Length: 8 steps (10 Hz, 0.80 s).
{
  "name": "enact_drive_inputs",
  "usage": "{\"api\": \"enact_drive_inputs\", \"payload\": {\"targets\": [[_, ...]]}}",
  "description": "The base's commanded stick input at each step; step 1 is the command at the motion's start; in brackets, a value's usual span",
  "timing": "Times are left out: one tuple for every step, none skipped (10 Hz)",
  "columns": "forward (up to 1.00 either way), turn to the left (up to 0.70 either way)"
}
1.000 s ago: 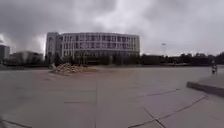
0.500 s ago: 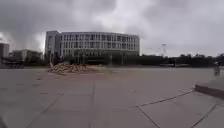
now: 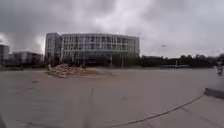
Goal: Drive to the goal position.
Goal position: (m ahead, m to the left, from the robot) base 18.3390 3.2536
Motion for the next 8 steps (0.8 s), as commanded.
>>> {"api": "enact_drive_inputs", "payload": {"targets": [[0.67, -0.02], [0.67, -0.02], [0.67, -0.02], [0.67, -0.02], [0.67, -0.02], [0.67, -0.02], [0.67, -0.02], [0.67, -0.02]]}}
